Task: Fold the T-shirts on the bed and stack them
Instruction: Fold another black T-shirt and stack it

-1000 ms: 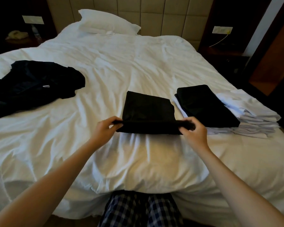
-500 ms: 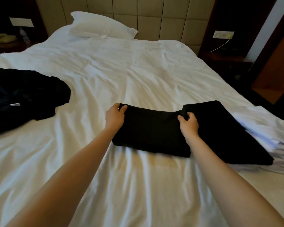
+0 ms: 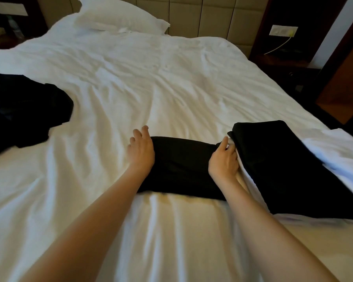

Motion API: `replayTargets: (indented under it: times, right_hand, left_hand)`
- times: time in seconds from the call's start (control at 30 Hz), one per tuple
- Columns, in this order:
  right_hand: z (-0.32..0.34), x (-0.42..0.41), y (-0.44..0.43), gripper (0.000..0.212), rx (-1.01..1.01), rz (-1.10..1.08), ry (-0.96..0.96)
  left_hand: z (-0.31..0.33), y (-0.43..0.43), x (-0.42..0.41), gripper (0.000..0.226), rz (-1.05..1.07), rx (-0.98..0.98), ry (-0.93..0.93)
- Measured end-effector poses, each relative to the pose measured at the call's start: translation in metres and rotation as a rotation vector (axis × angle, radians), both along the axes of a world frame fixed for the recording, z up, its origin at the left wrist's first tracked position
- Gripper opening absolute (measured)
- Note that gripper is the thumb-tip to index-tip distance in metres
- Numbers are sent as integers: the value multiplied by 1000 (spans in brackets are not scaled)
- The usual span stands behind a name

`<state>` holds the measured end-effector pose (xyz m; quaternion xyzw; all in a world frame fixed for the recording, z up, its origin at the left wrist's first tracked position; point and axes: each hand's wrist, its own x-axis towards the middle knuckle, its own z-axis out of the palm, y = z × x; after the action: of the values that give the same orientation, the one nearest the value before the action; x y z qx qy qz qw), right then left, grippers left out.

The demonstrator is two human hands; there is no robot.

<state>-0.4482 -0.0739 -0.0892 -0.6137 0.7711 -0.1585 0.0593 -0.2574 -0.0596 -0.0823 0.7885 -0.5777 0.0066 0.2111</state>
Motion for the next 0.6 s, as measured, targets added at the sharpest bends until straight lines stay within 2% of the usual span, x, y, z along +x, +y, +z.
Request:
replayTargets:
  times: [0.07,0.2,0.33,0.43,0.6]
  right_hand:
    - [9,3,6,70,65,38,111]
    - [16,12,17,61,106,164,254]
    - [3,8,21,55,175,259,117]
    - [-3,3,18,58,250,253,79]
    - [-7,3,16,62,216,229,21]
  left_hand:
    - [13,7,-3,53,-12,-22,-100]
    - [28,28,-29,50,-244,77,-83]
    - [2,38,-30,58,-311,318,1]
    - [-15,40,-21,58,-305,302,-16]
    - [-19,36,-21,59,-293,281,11]
